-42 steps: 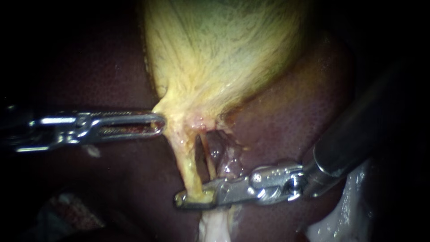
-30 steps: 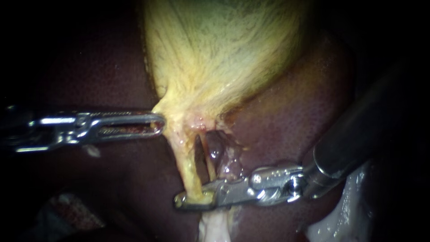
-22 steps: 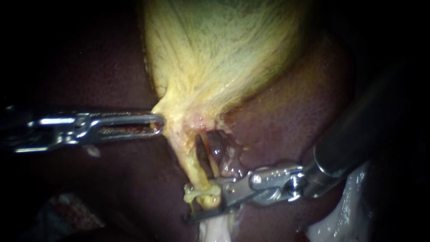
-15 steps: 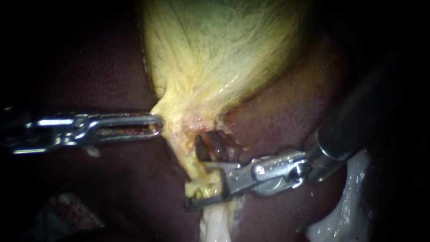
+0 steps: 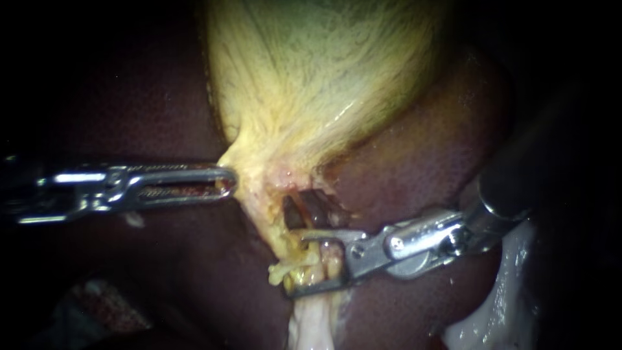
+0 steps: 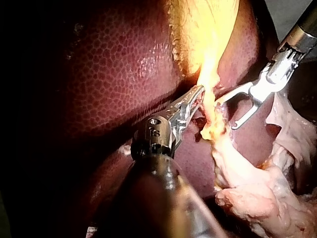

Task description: Going back first clip left tube

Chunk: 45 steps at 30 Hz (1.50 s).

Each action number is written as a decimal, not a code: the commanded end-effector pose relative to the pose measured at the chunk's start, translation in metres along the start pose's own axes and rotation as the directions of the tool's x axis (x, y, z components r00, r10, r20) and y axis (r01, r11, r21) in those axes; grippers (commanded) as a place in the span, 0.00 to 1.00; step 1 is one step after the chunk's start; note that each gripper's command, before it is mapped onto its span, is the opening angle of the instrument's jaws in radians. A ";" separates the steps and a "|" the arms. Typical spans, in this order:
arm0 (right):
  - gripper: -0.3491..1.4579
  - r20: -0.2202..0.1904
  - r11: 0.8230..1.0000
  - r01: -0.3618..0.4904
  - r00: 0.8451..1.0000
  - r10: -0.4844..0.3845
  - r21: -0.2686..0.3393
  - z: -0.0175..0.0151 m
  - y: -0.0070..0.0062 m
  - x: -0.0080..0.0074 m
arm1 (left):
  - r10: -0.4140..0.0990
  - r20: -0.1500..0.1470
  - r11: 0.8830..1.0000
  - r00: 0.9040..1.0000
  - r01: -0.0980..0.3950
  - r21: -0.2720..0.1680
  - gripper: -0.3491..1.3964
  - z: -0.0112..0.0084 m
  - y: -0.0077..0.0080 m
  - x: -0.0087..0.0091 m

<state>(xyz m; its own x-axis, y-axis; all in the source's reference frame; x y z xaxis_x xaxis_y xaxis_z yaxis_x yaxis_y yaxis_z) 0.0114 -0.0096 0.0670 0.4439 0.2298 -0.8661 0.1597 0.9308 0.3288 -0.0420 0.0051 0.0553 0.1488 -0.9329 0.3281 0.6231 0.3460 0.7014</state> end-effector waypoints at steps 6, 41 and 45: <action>0.52 0.005 0.997 0.044 0.999 -0.044 -0.064 -0.0043 0.0003 0.0013 | 0.001 -0.001 1.000 1.000 -0.001 0.001 0.01 0.0004 0.0005 0.0001; 0.52 -0.024 0.985 0.153 0.988 -0.155 -0.077 -0.0126 -0.0003 0.0049 | 0.015 -0.001 1.000 1.000 -0.015 -0.004 0.02 0.0079 0.0037 0.0022; 0.52 -0.025 0.985 0.152 0.988 -0.155 -0.076 -0.0130 -0.0003 0.0050 | 0.017 -0.012 1.000 1.000 -0.017 0.000 0.03 0.0090 0.0033 0.0025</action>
<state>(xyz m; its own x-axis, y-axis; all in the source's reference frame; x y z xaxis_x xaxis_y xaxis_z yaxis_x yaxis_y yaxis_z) 0.0020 -0.0049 0.0576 0.3922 0.0898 -0.9155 0.1584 0.9738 0.1634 -0.0467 0.0048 0.0643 0.1678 -0.9274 0.3343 0.6195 0.3630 0.6960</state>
